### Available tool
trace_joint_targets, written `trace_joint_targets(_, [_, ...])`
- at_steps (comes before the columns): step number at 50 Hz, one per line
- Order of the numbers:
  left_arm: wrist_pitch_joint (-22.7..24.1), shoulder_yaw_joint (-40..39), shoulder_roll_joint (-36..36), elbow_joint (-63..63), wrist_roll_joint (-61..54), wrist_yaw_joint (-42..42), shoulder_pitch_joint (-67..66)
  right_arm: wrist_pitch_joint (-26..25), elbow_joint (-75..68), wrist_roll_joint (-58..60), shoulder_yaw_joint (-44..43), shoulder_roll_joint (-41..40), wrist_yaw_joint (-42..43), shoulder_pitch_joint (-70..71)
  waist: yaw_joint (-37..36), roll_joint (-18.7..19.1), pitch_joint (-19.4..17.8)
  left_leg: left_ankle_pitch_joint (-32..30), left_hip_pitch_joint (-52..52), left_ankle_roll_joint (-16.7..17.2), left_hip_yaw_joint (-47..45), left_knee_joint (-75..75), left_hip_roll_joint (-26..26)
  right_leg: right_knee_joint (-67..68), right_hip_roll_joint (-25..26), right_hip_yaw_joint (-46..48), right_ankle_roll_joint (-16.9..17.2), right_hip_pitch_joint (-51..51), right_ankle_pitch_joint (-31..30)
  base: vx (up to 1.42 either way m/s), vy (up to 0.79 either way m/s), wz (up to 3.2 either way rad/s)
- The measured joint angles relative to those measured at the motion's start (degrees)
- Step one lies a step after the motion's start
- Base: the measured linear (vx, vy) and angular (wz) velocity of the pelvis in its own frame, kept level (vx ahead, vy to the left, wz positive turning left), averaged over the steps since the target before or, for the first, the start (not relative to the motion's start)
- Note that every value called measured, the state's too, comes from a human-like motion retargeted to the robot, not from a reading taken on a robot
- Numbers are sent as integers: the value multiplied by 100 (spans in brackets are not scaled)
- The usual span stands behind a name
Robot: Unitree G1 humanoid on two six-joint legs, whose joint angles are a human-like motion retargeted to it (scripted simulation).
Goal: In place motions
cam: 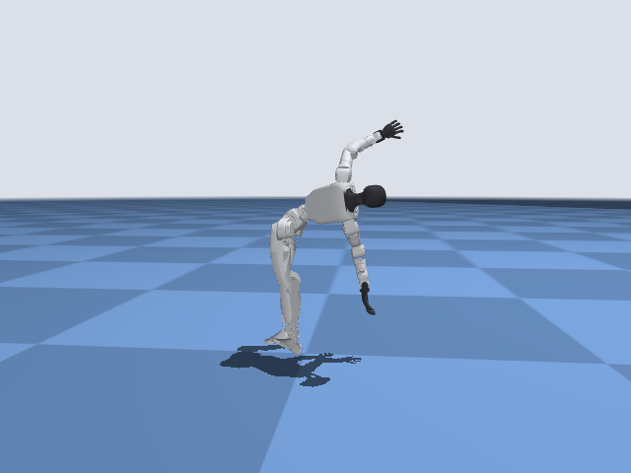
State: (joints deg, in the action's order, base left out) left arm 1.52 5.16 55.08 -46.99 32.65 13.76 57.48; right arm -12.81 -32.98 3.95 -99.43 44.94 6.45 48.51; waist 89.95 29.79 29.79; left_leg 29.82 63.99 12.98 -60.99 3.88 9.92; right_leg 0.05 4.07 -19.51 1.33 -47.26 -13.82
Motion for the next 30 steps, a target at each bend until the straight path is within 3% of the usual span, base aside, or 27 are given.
trace_joint_targets(3, [246, 1457, -755, -1258, 24, 233, 2599, 463, -1757, 853, -1367, 1609, -262, -25, 0, 0, 0, 2, -822, -199, 870, -59, 113, -211, -110, 725, 65, 362, -50, 5, -9, 269])
trace_joint_targets(7, [338, 2277, -1360, -1942, -131, 401, 3691, 837, -2392, 948, -1516, 1780, -165, -80, 0, 0, 0, -34, -717, -11, 770, -47, 90, -173, -153, 684, 146, 332, -45, 6, -5, -18])
trace_joint_targets(12, [422, 2832, -2037, -2289, -289, 375, 4004, 1103, -2573, 958, -1516, 1358, -36, -50, 0, 0, 0, -21, -157, 201, 364, -65, -171, -82, -300, 316, 131, -11, 15, -2, 9, -113])
trace_joint_targets(19, [559, 3679, -3684, -2904, -400, 11, 4321, 1788, -2319, 1543, -1516, 222, 260, 114, 0, 0, 0, 196, 441, 202, 77, -302, -545, -74, -555, -180, 126, -483, 4, -2, 26, -127])
trace_joint_targets(30, [822, 4113, -5608, -2776, -290, -288, 5092, 2014, -2317, 2164, -1516, -490, 495, 875, 0, 0, 0, 473, 1139, 202, 216, -625, -973, -57, -960, -359, 134, -1227, 176, -9, 36, -95])
